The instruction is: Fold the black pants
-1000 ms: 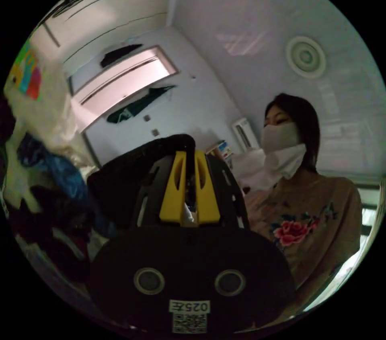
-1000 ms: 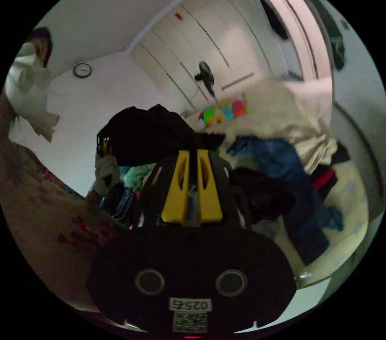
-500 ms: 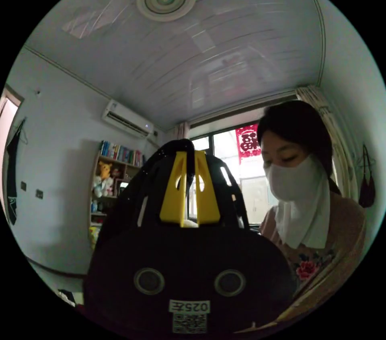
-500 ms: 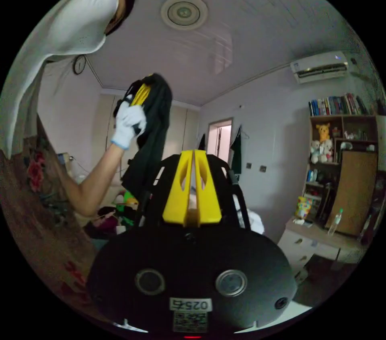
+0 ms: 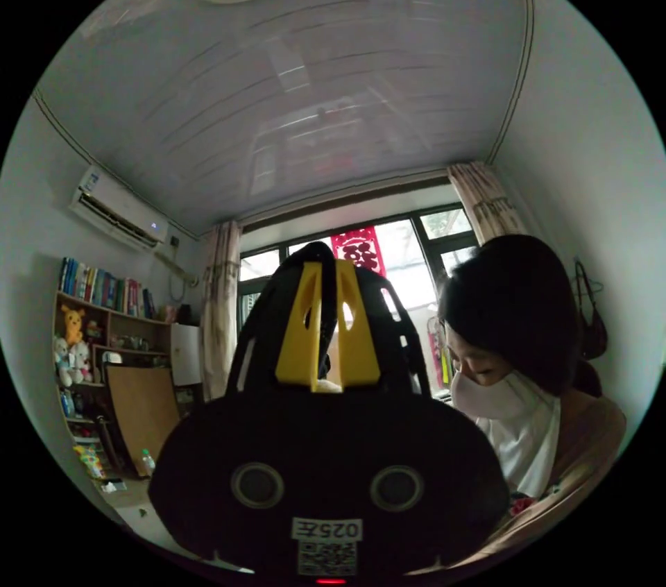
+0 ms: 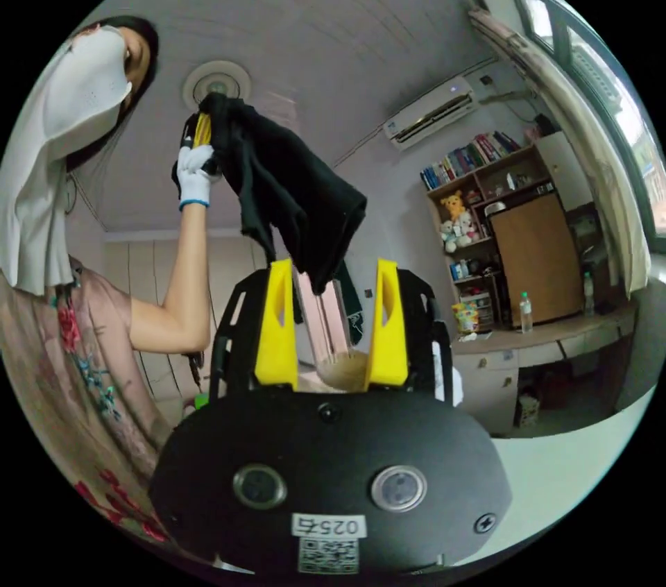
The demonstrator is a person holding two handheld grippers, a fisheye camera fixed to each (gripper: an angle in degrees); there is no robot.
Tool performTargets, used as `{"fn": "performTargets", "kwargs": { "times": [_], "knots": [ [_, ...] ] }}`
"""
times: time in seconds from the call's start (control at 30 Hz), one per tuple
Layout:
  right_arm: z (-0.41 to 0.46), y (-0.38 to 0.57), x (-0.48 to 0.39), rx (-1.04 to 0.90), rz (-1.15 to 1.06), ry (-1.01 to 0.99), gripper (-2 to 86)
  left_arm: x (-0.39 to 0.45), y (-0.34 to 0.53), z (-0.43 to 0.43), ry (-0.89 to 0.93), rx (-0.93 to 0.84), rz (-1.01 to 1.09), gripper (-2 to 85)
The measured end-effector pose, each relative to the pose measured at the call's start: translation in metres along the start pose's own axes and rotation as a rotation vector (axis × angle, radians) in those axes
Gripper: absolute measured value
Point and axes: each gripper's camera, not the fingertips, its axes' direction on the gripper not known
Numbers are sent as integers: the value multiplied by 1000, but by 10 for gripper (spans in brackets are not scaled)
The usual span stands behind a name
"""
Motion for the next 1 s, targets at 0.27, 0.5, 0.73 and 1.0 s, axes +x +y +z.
{"fn": "performTargets", "kwargs": {
  "times": [0.27,0.5,0.73,1.0],
  "knots": [
    [-42,57,116,-117,143,-359,-2,-44,89,109,17,-24,-45,-10],
    [-119,36,280,-50,337,-701,-9,-95,200,161,-203,-41,-106,-10],
    [-139,8,357,12,163,-663,-10,-177,316,189,61,-32,-247,-5],
    [-138,20,405,310,214,-725,-9,-255,532,199,-483,-605,-554,80]
  ]
}}
